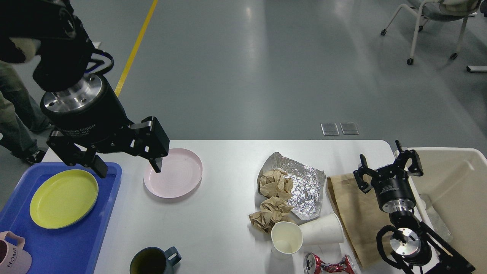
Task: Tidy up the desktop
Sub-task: 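Lower the left gripper onto the dark teal mug and grasp it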
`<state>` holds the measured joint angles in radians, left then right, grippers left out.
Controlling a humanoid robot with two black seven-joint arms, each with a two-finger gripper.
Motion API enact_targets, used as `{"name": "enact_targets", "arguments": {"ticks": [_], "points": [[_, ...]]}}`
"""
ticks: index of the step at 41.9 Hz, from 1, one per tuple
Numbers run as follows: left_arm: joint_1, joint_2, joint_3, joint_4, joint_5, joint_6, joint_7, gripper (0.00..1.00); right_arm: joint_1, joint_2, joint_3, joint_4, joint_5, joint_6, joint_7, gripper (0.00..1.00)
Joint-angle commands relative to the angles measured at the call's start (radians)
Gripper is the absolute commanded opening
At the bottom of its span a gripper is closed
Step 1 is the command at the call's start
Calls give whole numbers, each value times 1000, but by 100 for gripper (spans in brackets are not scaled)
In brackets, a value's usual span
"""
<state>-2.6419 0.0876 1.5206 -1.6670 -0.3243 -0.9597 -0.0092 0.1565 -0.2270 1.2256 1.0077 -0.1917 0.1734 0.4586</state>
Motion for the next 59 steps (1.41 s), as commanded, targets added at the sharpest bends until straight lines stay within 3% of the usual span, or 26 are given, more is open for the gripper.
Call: {"name": "enact_targets", "arguments": {"ticks": [1,4,9,25,39,47,59], "points": [[91,30,-49,0,31,0,-2,90,0,0,0,-1,0,0,0,100],[149,56,-85,0,57,0,0,88,0,0,0,0,0,0,0,100],[278,67,-120,0,103,93,9,86,0,0,0,0,0,0,0,100],[670,69,-160,1,280,449,5,80,0,0,0,-1,0,0,0,100],[850,67,-162,1,396,686,5,78,0,0,0,0,0,0,0,100],[930,67,-162,15,398,789,3,78,0,0,0,0,0,0,0,100],[1020,61,-165,79,395,825,5,78,0,0,0,-1,0,0,0,100]]}}
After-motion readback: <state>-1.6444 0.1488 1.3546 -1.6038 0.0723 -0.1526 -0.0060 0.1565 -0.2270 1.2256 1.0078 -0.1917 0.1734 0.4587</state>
